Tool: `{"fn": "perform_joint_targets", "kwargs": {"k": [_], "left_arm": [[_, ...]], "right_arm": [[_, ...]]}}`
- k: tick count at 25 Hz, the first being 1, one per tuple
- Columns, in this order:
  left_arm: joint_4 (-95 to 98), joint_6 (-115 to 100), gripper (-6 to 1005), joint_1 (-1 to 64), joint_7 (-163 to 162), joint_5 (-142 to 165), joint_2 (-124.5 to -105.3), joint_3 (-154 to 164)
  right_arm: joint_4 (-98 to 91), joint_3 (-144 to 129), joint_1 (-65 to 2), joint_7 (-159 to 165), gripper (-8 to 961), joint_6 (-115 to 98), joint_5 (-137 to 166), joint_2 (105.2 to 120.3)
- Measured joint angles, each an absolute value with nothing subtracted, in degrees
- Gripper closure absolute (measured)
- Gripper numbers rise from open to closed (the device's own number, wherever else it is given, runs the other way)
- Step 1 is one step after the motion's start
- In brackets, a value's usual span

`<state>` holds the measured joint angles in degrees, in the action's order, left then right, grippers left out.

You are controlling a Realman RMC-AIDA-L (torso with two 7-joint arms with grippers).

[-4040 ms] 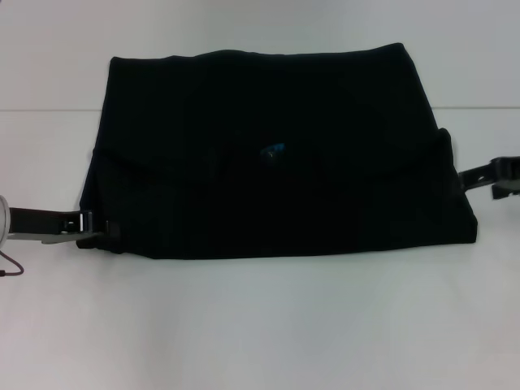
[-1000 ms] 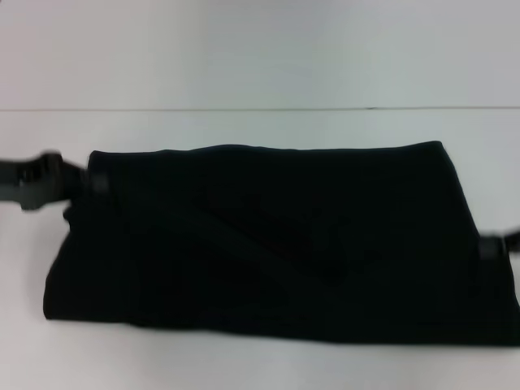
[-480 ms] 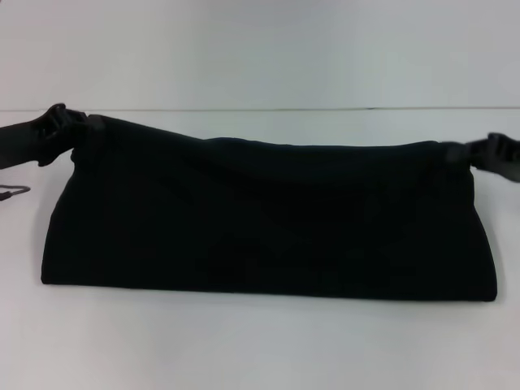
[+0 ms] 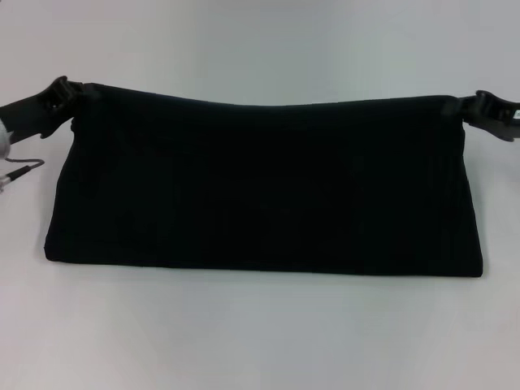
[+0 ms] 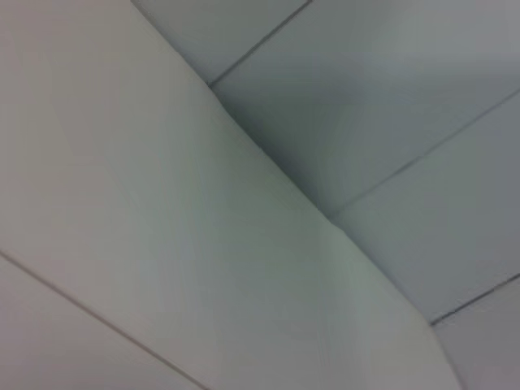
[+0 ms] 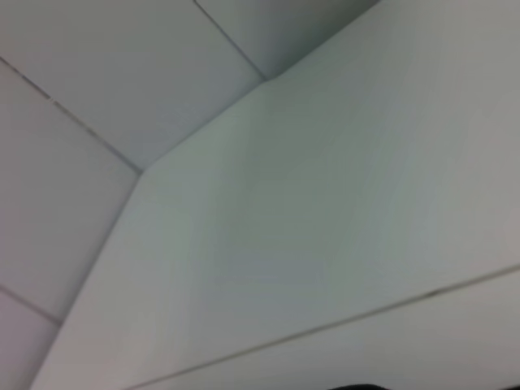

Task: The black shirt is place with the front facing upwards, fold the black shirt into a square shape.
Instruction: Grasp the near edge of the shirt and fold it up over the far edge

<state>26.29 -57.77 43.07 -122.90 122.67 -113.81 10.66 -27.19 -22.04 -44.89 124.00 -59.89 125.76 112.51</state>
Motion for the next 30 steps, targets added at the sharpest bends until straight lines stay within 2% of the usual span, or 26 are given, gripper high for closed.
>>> {"fn": "perform_joint_targets", "kwargs": {"k": [3,4,6,7,9,11,17,22,27,30], "left_arm": [[26.3,-53.7,964,44.2,-120.5,122.6,-115.35,10.7],[26.3,-50.5,965,45.0,-119.2,122.6,-116.45,10.6],[26.2,-46.8,965,45.9,-117.3,122.0,-117.79,10.6],[26.2,-46.8,965,45.9,-117.3,122.0,-117.79,10.6],[26.0,-44.2,965,46.5,-114.7,120.3,-118.80,10.6],[25.1,-41.2,965,47.0,-109.8,116.5,-119.91,10.6],[21.6,-37.1,941,48.1,-97.7,107.9,-120.89,10.6],[20.3,-34.9,736,47.9,-94.7,106.3,-121.00,10.6],[20.0,-35.3,630,46.3,-94.7,106.2,-120.82,10.4],[20.0,-39.3,566,44.9,-94.9,106.2,-120.41,10.2]], "right_arm": [[-27.2,-22.8,-45.9,121.7,896,-53.6,125.7,114.50],[-27.1,-23.5,-46.7,119.4,896,-48.8,125.7,116.00],[-26.8,-23.8,-47.6,116.5,896,-43.6,125.4,117.60],[-26.8,-23.8,-47.6,116.5,896,-43.6,125.4,117.60],[-26.4,-23.8,-48.6,112.7,895,-38.7,124.7,119.15],[-25.2,-24.1,-49.4,109.3,895,-35.6,123.2,119.76],[-19.9,-24.5,-51.2,99.1,718,-29.2,117.1,119.91],[-18.4,-24.5,-50.4,97.6,597,-28.2,113.8,119.89],[-18.0,-24.5,-48.6,98.0,476,-28.8,110.3,119.64],[-18.0,-24.2,-47.9,98.1,461,-29.4,109.3,119.65]]}}
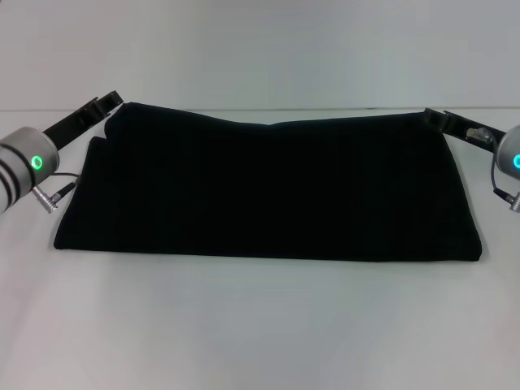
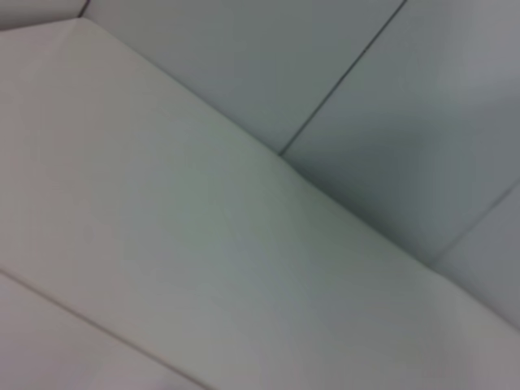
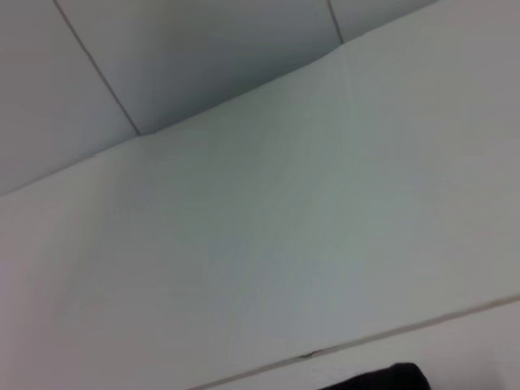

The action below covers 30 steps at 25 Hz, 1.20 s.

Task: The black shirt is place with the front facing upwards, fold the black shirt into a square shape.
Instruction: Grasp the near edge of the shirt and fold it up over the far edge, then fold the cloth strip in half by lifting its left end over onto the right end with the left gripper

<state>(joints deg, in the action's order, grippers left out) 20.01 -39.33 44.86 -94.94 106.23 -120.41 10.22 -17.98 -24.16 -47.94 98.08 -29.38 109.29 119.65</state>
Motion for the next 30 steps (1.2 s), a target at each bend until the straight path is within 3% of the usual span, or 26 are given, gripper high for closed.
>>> {"fn": "perform_joint_targets", "kwargs": {"k": [6,11,13,14,17,27,30], "left_arm": [[20.1,-54.6,498,39.8,-100.0,106.1,-117.97,10.8],[20.1,-65.2,451,33.2,-115.1,106.7,-112.70,18.8],[21.2,-68.6,422,30.3,-121.3,106.9,-111.12,21.7],[21.8,-69.6,407,29.4,-123.1,107.2,-110.79,22.1],[25.5,-72.5,175,26.3,-129.3,110.8,-110.45,22.2],[26.9,-75.9,105,24.9,-140.5,122.0,-110.18,22.0],[26.2,-76.1,98,25.5,-141.8,123.0,-110.00,22.1]], "right_arm": [[-20.6,-23.6,-41.2,95.4,430,-43.1,100.5,119.33],[-22.2,-24.4,-35.1,78.8,404,-64.2,96.9,119.04],[-22.2,-25.8,-33.7,72.3,304,-70.2,97.8,118.92],[-22.2,-27.0,-33.4,70.1,254,-71.5,98.6,118.92],[-22.1,-31.7,-33.2,64.3,140,-73.4,101.6,119.33],[-18.0,-40.1,-34.7,53.9,1,-72.1,103.4,120.17],[-17.9,-42.3,-34.7,53.1,5,-72.1,103.4,120.12]]}}
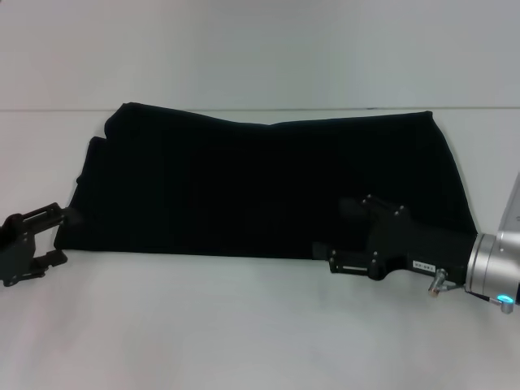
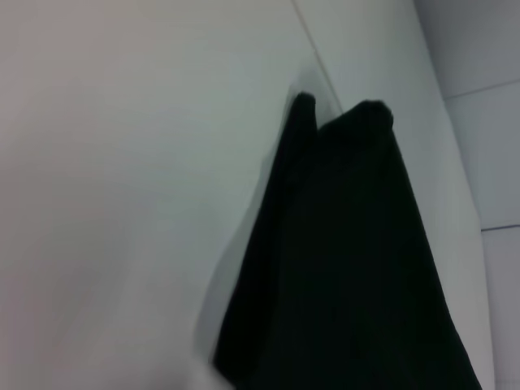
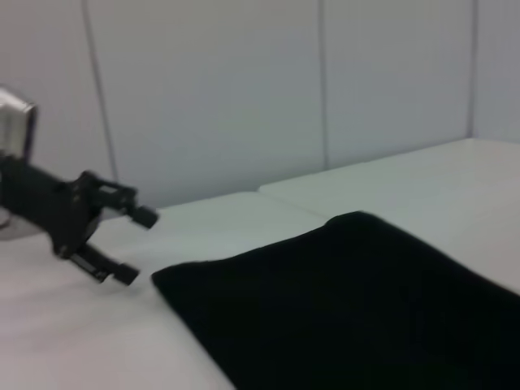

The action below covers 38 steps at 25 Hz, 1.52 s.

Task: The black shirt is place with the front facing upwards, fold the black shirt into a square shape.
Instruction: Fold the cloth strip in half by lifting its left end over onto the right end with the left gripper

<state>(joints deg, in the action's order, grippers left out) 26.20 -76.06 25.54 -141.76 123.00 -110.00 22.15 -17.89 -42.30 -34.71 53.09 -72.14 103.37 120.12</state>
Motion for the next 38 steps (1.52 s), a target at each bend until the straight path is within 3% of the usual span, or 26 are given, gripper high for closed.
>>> {"fn": "perform_joint_targets", "kwargs": {"k": [22,38], "left_arm": [[23.4,-68.2,99,26.6,-144.0,122.7,-110.48,21.9],[21.4,-62.8,137,31.2,-141.0,122.6,-112.01,22.2]], "right_arm": [[-17.7,-43.0,-34.0,52.7,8,-72.2,103.2,120.06],[-17.7,-42.4,-34.0,53.2,8,-72.9,102.9,120.05]]}}
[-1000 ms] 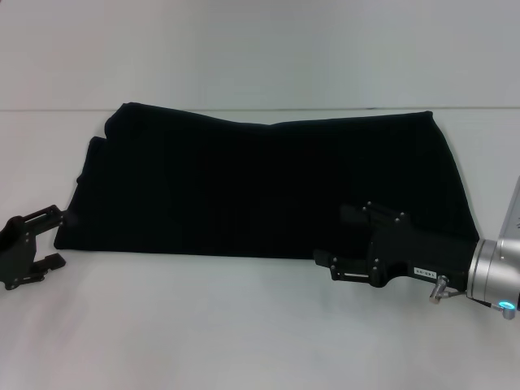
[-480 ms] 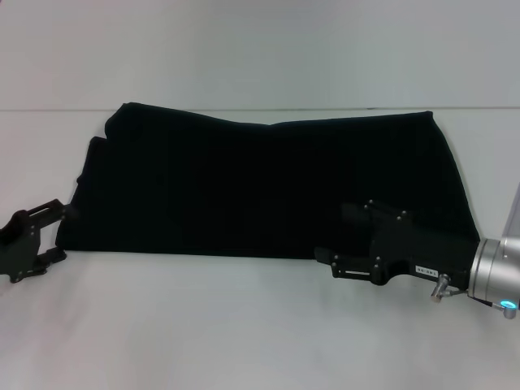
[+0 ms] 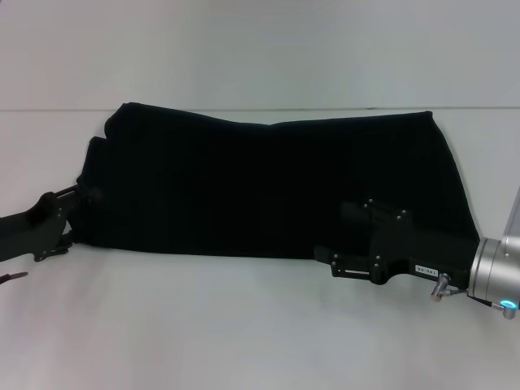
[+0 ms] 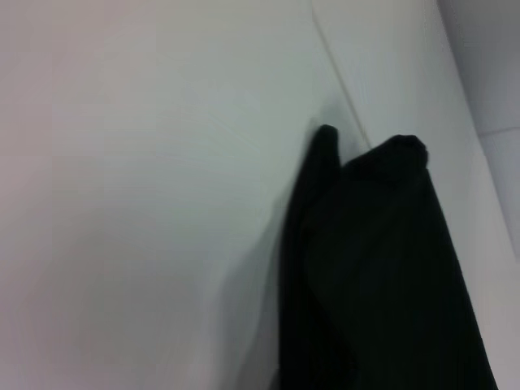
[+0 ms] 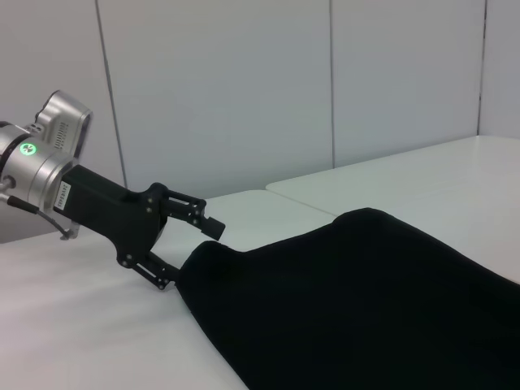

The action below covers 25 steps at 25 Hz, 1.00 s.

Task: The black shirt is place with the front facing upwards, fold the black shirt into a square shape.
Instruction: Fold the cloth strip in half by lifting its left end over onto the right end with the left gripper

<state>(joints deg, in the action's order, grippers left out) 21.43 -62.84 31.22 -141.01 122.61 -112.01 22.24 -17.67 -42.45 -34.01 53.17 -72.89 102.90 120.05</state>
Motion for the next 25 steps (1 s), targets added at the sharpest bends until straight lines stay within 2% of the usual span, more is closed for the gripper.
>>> {"fn": "perform_joint_targets", "kwargs": {"k": [11,13,25], "left_arm": [[22.8,-61.6,221,31.6,-139.9,124.6,-111.58,24.9],[22.8,-61.1,447,31.6,-139.9,124.6,-111.63,25.1],[22.9,-60.2,725,31.8,-139.9,124.6,-111.54,25.1]], "right_arm": [[-17.7,-42.4,-34.0,53.3,8,-73.1,102.7,120.06],[-17.7,-42.3,-34.0,53.3,8,-73.1,102.7,120.06],[-17.7,-42.3,-34.0,53.3,8,-73.1,102.7,120.06]]}}
